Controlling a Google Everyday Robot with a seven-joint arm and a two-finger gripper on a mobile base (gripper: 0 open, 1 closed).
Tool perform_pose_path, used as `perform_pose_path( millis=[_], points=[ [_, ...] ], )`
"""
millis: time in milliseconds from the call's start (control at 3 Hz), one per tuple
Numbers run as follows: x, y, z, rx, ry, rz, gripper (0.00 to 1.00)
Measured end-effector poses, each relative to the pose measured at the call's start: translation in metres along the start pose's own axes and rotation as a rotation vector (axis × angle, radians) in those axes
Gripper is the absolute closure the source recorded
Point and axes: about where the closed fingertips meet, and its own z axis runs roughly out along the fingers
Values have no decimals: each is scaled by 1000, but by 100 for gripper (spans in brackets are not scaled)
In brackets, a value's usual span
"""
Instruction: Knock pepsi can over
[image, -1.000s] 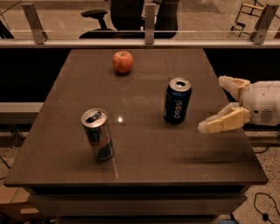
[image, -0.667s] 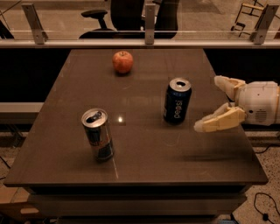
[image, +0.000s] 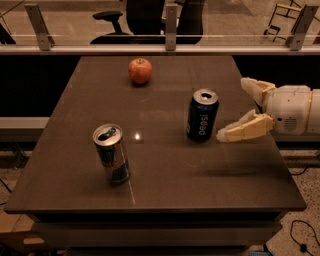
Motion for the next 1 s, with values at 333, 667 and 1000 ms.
perform_pose_path(
  millis=[333,667,1000],
  points=[
    [-2,-4,8,-4,-21,-8,0],
    [-3,-4,14,-17,-48,-10,0],
    [0,-1,25,-48,-63,-10,0]
  ],
)
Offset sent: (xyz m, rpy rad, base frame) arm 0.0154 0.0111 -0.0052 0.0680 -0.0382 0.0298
